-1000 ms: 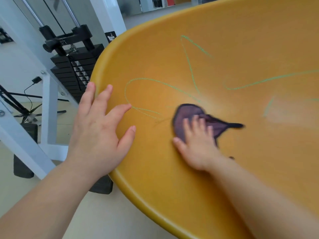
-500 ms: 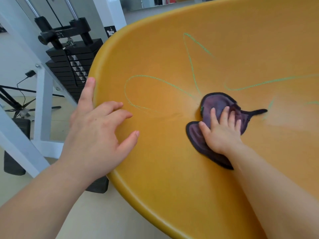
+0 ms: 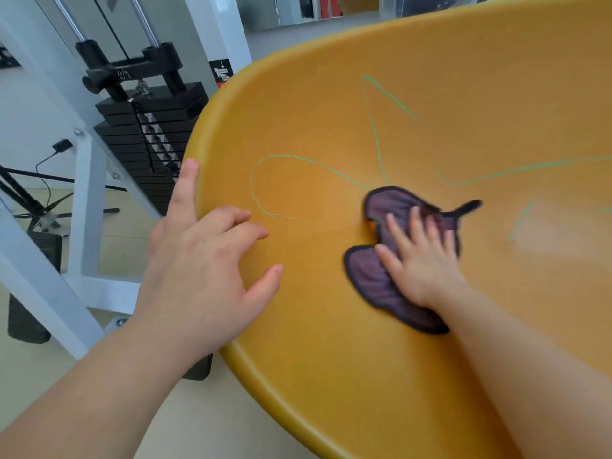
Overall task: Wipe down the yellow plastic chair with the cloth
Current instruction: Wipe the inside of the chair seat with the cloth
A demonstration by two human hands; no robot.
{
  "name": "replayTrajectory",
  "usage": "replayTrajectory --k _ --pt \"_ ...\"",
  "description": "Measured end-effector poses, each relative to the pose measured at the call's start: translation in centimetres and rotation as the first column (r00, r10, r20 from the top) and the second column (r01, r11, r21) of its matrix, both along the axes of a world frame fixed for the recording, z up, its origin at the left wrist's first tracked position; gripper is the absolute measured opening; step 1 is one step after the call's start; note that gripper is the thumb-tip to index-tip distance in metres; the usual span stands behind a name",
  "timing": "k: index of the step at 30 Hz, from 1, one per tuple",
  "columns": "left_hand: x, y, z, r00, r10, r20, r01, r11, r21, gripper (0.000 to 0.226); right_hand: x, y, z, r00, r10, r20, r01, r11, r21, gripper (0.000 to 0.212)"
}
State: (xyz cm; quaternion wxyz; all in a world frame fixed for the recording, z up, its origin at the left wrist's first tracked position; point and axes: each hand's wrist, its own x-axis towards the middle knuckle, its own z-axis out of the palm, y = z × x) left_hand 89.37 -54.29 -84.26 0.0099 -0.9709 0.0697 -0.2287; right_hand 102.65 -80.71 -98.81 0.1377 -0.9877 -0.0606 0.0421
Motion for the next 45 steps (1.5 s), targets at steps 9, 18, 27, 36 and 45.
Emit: replayTrajectory --k 9,18,27,36,45 --pt "0.5 2.1 0.9 0.990 -0.068 0.121 0.077 0.995 -0.069 0.045 -1.7 10.3 3.8 0.952 0.285 0.117 -0.308 0.890 0.336 0.067" --pt "1.1 1.8 0.8 0.999 -0.052 0.017 0.054 0.966 -0.252 0.064 -3.1 3.4 1.3 0.972 0.223 0.071 -0.232 0.955 0.184 0.075" --pt "1.4 2.1 0.5 0.995 -0.097 0.015 0.097 0.943 -0.318 0.034 0.1 11.9 5.4 0.986 0.159 0.051 -0.164 0.868 0.468 0.083" --pt "1.4 1.9 0.5 0.994 -0.112 -0.001 0.103 0.917 -0.386 0.007 -1.7 6.4 2.0 0.936 0.290 0.202 -0.335 0.909 0.246 0.070" --pt "1.5 2.3 0.8 0.964 -0.251 0.091 0.256 0.772 -0.582 0.033 2.4 16.3 7.9 0.977 0.162 0.142 -0.214 0.794 0.569 0.057"
